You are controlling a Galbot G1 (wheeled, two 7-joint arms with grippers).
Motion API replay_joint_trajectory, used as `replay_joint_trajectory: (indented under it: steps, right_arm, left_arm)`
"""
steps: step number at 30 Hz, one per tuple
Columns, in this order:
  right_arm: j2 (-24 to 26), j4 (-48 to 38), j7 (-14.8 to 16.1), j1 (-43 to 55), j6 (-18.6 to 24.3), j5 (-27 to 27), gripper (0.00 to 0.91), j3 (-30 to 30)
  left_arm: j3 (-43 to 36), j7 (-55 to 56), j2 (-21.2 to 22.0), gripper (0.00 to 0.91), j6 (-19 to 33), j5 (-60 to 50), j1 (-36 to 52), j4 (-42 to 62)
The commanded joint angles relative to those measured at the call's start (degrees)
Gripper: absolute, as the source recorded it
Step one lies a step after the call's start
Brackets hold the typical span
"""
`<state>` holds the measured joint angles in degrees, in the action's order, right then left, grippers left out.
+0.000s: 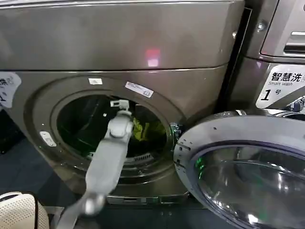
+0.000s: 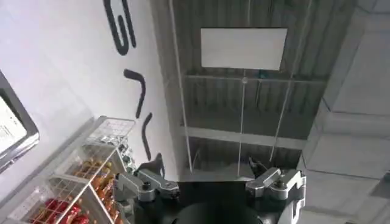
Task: Grasp the clothes from the dryer.
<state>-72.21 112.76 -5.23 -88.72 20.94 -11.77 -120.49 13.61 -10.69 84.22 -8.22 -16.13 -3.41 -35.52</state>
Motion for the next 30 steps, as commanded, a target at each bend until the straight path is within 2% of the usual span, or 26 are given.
replay_joint_trajectory:
  steps: [1, 6, 9, 16, 30]
  right_arm:
    - [0.1, 0.1, 0.0, -0.2, 0.0, -0.3, 0.907, -0.3]
    - [0.0, 0.0, 0.1, -0.7, 0.0, -0.7, 0.907, -0.9]
    - [-0.1, 0.2, 0.1, -0.6, -0.1, -0.6, 0.907, -0.8]
    - [-0.8, 0.7, 0.1, -0.4, 0.0, -0.3, 0.907, 0.0]
    - [-1.5, 0.7, 0.1, -0.8, 0.5, 0.3, 0.907, 0.3]
  left_arm:
    - [-7.3, -27.0, -1.7, 0.907, 9.0, -19.8, 10.5, 15.9]
    - [-16.0, -41.4, -2.0, 0.907, 14.3, -27.1, 13.3, 20.3]
    - [-18.5, -44.7, -2.5, 0.907, 16.4, -30.5, 14.1, 20.3]
    - [-21.1, -43.7, -2.7, 0.907, 17.1, -30.4, 12.2, 18.7]
    - [-19.7, -42.8, -2.9, 0.907, 17.9, -29.9, 8.1, 16.5]
